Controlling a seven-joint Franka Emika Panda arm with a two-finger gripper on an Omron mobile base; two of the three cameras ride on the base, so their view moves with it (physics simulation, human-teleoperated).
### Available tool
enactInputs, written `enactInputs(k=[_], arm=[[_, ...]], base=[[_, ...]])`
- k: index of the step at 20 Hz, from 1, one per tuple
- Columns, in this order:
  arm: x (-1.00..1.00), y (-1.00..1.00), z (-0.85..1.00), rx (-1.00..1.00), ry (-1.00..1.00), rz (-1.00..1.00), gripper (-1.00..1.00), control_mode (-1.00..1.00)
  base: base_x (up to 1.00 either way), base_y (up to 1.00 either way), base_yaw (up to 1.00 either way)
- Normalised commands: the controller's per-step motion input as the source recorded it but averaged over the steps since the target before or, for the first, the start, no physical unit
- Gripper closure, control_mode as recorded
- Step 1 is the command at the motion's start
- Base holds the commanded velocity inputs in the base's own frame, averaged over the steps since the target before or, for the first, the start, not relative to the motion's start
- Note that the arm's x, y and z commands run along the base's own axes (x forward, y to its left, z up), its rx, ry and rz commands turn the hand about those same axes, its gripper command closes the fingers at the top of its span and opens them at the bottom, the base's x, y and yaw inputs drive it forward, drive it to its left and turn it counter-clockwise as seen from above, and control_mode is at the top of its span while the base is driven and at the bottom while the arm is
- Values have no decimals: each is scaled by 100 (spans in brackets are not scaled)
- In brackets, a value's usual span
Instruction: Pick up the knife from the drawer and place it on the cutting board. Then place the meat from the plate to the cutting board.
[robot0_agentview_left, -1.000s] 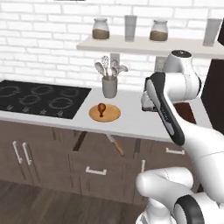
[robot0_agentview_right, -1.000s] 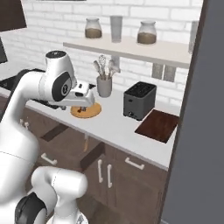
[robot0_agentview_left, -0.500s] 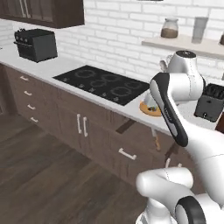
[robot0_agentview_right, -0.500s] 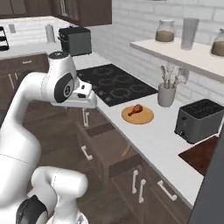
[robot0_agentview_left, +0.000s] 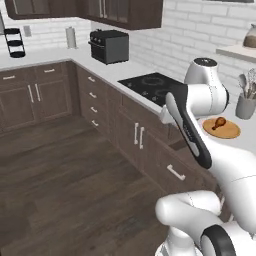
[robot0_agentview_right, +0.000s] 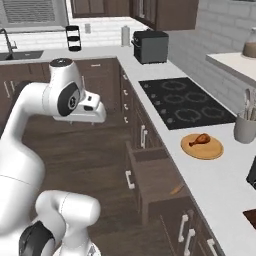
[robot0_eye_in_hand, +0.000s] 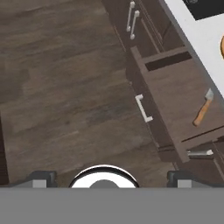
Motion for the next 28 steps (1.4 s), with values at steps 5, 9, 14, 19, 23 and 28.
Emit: enactInputs(k=[5, 9, 14, 19, 23, 28], arm=[[0, 0, 0, 0, 0, 0, -100, 100], [0, 0, 0, 0, 0, 0, -100, 100], [0, 0, 0, 0, 0, 0, -100, 100], [0, 0, 0, 0, 0, 0, -100, 100], [0, 0, 0, 0, 0, 0, -100, 100], [0, 0, 0, 0, 0, 0, -100, 100]], base=[[-52, -42, 5], [0, -56, 9], [3, -73, 40], [0, -40, 48], [6, -12, 18], [2, -46, 11]])
